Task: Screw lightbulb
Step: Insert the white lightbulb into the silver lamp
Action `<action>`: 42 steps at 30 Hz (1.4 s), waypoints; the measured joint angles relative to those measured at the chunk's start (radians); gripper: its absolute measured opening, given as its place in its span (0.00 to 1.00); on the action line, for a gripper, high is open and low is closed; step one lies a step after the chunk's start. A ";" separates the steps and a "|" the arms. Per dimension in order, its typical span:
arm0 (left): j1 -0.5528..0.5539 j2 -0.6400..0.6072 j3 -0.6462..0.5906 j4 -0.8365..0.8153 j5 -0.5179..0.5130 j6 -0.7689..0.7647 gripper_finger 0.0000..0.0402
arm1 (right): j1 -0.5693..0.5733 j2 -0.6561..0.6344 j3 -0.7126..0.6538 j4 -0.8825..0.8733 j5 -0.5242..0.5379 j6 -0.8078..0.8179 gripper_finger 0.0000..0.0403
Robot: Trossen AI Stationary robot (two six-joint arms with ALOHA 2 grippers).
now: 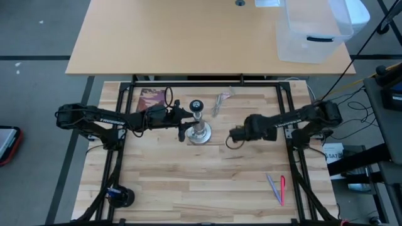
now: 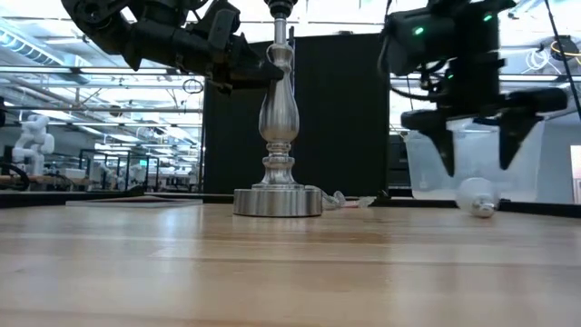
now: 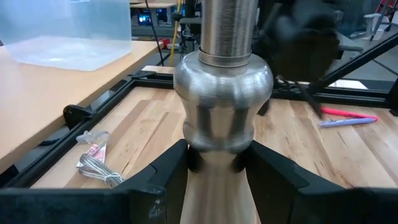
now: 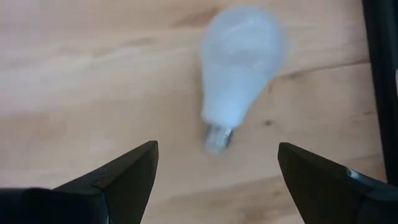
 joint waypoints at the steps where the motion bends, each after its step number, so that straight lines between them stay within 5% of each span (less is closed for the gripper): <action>1: 0.000 0.000 0.000 0.000 0.000 0.001 0.38 | -0.028 0.000 0.000 0.000 0.000 -0.010 0.81; 8: 0.000 0.000 0.000 0.000 -0.001 0.004 0.38 | -0.192 0.000 0.000 0.079 0.026 -0.163 0.81; 17: 0.000 0.000 0.000 -0.002 -0.001 0.006 0.38 | -0.269 0.072 0.000 0.294 -0.006 -0.377 0.81; 33: 0.000 0.000 0.000 -0.006 -0.006 0.005 0.38 | -0.214 0.150 0.000 0.293 -0.078 -0.372 0.80; 42: 0.000 0.000 0.000 -0.007 -0.007 0.000 0.38 | -0.215 0.152 0.000 0.295 -0.077 -0.378 0.65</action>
